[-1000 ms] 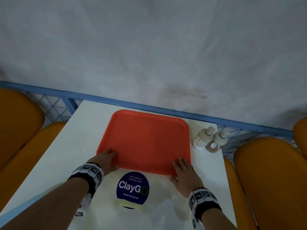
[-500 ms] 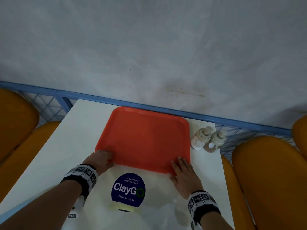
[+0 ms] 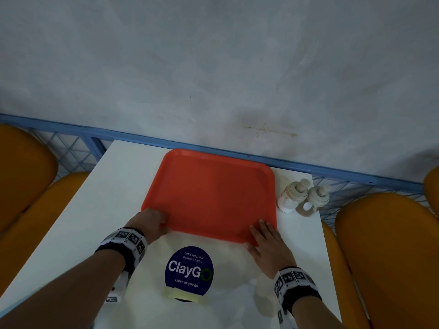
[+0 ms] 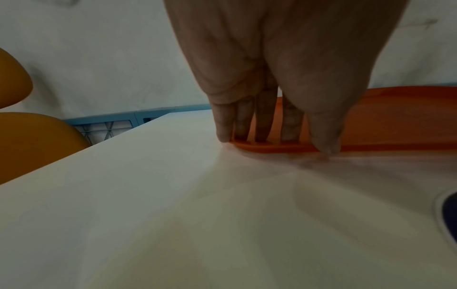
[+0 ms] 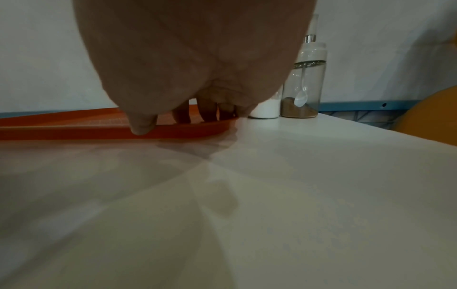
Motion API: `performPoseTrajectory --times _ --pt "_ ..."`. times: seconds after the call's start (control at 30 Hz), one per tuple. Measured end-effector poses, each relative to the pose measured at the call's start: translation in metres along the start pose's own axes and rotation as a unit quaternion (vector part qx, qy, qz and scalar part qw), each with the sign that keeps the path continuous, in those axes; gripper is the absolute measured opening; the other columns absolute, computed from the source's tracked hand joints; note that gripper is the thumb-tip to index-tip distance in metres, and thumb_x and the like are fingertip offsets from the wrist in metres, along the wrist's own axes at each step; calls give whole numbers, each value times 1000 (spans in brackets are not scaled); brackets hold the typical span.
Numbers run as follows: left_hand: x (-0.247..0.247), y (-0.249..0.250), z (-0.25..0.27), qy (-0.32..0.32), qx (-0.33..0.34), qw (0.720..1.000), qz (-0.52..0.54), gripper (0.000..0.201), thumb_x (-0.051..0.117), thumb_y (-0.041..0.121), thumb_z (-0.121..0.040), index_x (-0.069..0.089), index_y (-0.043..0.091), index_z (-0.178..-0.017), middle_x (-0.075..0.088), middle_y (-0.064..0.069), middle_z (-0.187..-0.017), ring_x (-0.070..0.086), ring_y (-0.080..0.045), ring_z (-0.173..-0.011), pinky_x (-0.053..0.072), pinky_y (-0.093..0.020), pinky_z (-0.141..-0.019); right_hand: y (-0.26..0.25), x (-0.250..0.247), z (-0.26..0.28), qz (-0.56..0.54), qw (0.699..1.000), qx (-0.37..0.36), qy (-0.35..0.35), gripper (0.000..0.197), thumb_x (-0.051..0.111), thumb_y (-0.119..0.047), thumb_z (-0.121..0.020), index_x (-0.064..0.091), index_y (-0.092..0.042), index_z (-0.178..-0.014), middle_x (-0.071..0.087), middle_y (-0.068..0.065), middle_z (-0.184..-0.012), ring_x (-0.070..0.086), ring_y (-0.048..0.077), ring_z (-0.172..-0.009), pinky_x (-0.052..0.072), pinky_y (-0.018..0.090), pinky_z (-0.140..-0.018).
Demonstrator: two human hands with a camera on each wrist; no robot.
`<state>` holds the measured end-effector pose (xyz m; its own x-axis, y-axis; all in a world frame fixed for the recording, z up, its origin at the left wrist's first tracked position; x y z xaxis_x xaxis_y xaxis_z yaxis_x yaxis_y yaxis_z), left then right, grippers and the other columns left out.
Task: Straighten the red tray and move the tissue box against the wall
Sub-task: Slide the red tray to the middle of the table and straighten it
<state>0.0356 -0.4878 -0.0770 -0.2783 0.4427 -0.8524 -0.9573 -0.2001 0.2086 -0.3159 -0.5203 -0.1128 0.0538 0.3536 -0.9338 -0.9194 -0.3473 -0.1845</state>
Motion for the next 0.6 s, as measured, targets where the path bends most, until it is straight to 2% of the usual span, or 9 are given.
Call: performPoseTrajectory --times 0.2,0.3,0.37,0.47,0.6 --pt "1 2 3 -3 1 1000 -1 33 57 45 -89 64 19 -109 70 1 -105 67 -19 -92 56 -36 -84 1 -2 0 -1 1000 2 -5 101 -15 -81 -71 17 -28 -151 9 3 -162 3 21 -147 4 38 -119" --pt "-4 1 7 -17 8 1000 23 37 61 45 -87 62 21 -116 67 1 -115 66 -18 -100 55 -38 -92 1 -5 -1 -8 1000 4 -14 108 -16 -84 -66 19 -27 -150 11 2 -161 4 21 -147 8 39 -119" --pt "-13 -1 14 -4 13 999 37 39 62 45 -87 61 22 -119 63 -1 -121 64 -20 -104 53 -40 -96 -1 -11 1 -26 1000 4 -12 98 -2 -82 -74 21 -26 -150 14 0 -161 5 20 -147 12 40 -119" --pt "-32 -11 36 42 11 998 48 35 60 41 -88 63 21 -117 63 -4 -122 62 -23 -108 50 -39 -97 -12 -19 8 -59 998 -10 2 66 30 -61 -93 30 -22 -147 22 0 -159 10 19 -145 18 41 -118" --pt "-51 -36 83 70 19 996 45 35 57 41 -91 60 25 -122 60 -6 -124 56 -26 -114 44 -39 -98 -52 -32 37 -126 990 -35 50 51 44 -51 -94 49 -20 -135 44 3 -145 33 23 -133 36 43 -107"
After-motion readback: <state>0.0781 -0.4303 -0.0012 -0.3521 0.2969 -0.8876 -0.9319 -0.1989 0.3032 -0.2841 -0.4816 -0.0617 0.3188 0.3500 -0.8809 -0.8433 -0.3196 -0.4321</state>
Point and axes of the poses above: each hand's wrist, its own z-axis away from the middle knuckle, its own x-axis out of the palm, y = z × x, the point moved 5 cm from there along -z, towards the middle knuckle
